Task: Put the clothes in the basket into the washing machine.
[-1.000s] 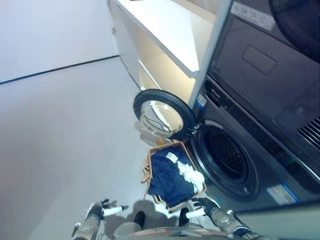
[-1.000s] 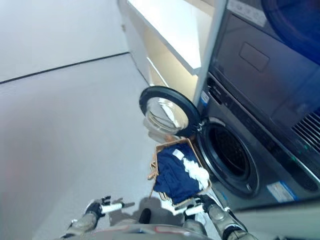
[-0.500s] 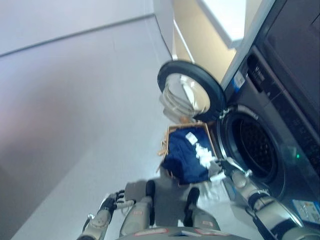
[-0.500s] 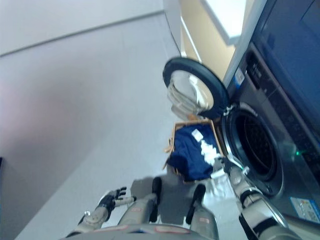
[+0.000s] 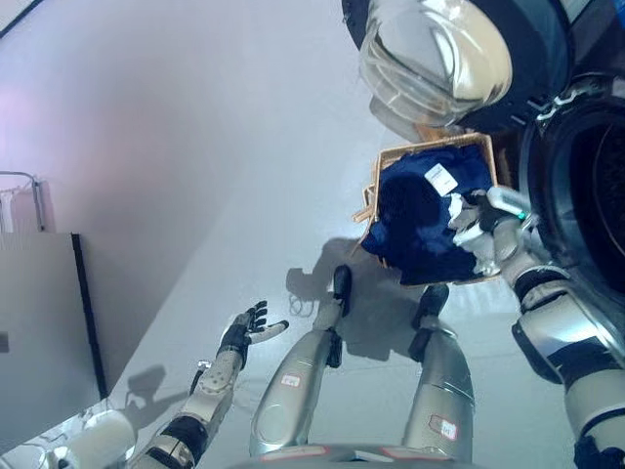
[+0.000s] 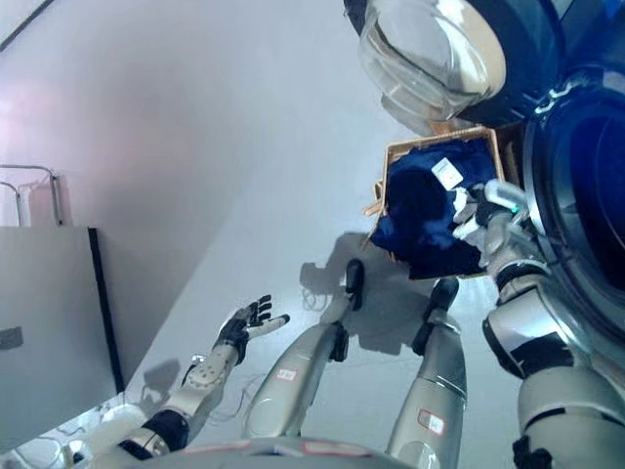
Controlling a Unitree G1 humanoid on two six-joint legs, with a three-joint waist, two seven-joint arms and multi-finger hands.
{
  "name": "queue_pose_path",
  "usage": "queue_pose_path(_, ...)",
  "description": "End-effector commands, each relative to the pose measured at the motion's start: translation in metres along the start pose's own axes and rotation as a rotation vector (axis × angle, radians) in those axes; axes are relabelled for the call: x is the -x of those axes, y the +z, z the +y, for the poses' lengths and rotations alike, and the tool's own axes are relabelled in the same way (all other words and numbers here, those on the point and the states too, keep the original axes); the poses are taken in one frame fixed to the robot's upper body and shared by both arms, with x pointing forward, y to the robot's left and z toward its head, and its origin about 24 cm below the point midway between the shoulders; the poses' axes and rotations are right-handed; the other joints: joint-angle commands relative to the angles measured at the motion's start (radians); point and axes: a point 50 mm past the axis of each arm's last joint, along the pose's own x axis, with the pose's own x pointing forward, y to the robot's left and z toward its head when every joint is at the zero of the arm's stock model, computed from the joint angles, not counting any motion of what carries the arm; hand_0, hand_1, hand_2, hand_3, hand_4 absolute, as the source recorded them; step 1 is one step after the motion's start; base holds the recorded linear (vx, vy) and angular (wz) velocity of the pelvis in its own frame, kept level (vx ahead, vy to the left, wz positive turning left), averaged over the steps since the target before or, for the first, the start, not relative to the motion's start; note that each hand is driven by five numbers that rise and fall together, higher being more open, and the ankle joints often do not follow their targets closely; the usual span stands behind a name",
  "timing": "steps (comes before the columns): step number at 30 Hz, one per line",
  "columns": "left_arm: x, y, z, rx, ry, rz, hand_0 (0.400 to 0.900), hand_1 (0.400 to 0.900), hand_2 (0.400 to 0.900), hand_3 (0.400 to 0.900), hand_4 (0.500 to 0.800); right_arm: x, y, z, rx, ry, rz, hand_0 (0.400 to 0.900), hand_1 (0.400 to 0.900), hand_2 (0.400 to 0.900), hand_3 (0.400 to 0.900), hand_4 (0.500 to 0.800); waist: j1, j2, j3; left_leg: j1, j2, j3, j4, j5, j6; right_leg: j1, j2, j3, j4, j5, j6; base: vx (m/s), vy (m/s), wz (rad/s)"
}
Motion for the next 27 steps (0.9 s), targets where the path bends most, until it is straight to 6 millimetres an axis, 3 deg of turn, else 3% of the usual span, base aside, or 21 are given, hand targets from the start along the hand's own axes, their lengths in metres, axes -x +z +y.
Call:
queue_pose_path(1, -0.005, 0.021, -0.001, 0.066, 0.028, -0.093, 0.900, 0.900, 0.900, 0.900, 0.800, -0.005, -0.013, -0.063, 0.136, -0.185, 0.031, 0.900, 0.900, 0.900, 0.900, 0.800, 0.005, 0.044, 0.015, -0.059, 0.017, -0.056, 0.141, -0.148, -0.057, 0.048, 0.013, 0.055, -0.069, -0.022, 0.069, 0.04, -0.041, 0.11)
queue_pose_path(4, -0.007, 0.031, -0.005, 0.096, 0.019, -0.126, 0.900, 0.900, 0.900, 0.900, 0.800, -0.006, -0.012, -0.082, 0.157, -0.219, 0.037, 0.900, 0.900, 0.900, 0.900, 0.800, -0.003, 0.060, 0.032, -0.084, 0.013, -0.057, 0.150, -0.147, -0.060, 0.015, 0.013, 0.064, -0.040, -0.038, 0.066, 0.02, -0.024, 0.04)
queue_pose_path(5, -0.007, 0.032, -0.003, 0.109, 0.027, -0.130, 0.900, 0.900, 0.900, 0.900, 0.800, -0.006, -0.007, -0.097, 0.154, -0.249, 0.033, 0.900, 0.900, 0.900, 0.900, 0.800, -0.009, 0.061, 0.038, -0.093, 0.013, -0.058, 0.151, -0.146, -0.061, 0.004, 0.015, 0.066, -0.031, -0.043, 0.065, 0.03, -0.032, -0.02)
queue_pose_path(7, -0.008, 0.034, -0.005, 0.130, 0.027, -0.131, 0.900, 0.900, 0.900, 0.900, 0.800, -0.006, -0.004, -0.096, 0.149, -0.250, 0.015, 0.900, 0.900, 0.900, 0.900, 0.800, -0.020, 0.066, 0.052, -0.109, 0.013, -0.054, 0.155, -0.146, -0.063, -0.021, 0.017, 0.073, -0.017, -0.049, 0.063, 0.03, -0.021, -0.08)
queue_pose_path(12, -0.009, 0.030, 0.001, 0.193, 0.071, -0.102, 0.900, 0.900, 0.900, 0.900, 0.800, -0.006, 0.027, -0.126, 0.114, -0.308, -0.072, 0.900, 0.900, 0.900, 0.900, 0.800, -0.060, 0.058, 0.092, -0.153, 0.013, -0.049, 0.176, -0.153, -0.062, -0.078, 0.028, 0.098, 0.024, -0.065, 0.054, 0.02, -0.013, -0.10)
queue_pose_path(13, -0.009, 0.029, 0.000, 0.198, 0.070, -0.094, 0.900, 0.900, 0.900, 0.900, 0.800, -0.007, 0.028, -0.119, 0.110, -0.292, -0.080, 0.900, 0.900, 0.900, 0.900, 0.800, -0.066, 0.055, 0.097, -0.158, 0.014, -0.048, 0.182, -0.156, -0.062, -0.081, 0.030, 0.102, 0.026, -0.067, 0.052, 0.03, -0.024, -0.08)
queue_pose_path(17, -0.008, 0.026, 0.008, 0.222, 0.106, -0.080, 0.900, 0.900, 0.900, 0.900, 0.800, -0.006, 0.044, -0.134, 0.130, -0.303, -0.112, 0.900, 0.900, 0.900, 0.900, 0.800, -0.097, 0.040, 0.114, -0.198, 0.008, -0.039, 0.227, -0.173, -0.061, -0.121, 0.038, 0.126, 0.060, -0.076, 0.040, -0.01, 0.002, -0.04)
queue_pose_path(22, -0.008, 0.030, 0.018, 0.291, 0.153, -0.100, 0.900, 0.900, 0.900, 0.900, 0.800, 0.000, 0.051, -0.165, 0.141, -0.337, -0.135, 0.900, 0.900, 0.900, 0.900, 0.800, -0.127, 0.029, 0.127, -0.314, 0.015, -0.017, 0.343, -0.217, -0.066, -0.224, 0.031, 0.157, 0.142, -0.094, 0.029, -0.05, 0.010, -0.06)
queue_pose_path(27, -0.006, 0.025, 0.028, 0.318, 0.194, -0.084, 0.900, 0.900, 0.900, 0.900, 0.800, 0.001, 0.043, -0.175, 0.165, -0.335, -0.105, 0.900, 0.900, 0.900, 0.900, 0.800, -0.128, 0.024, 0.117, -0.425, 0.028, -0.006, 0.494, -0.274, -0.071, -0.321, 0.030, 0.178, 0.259, -0.132, 0.016, -0.03, 0.008, -0.09)
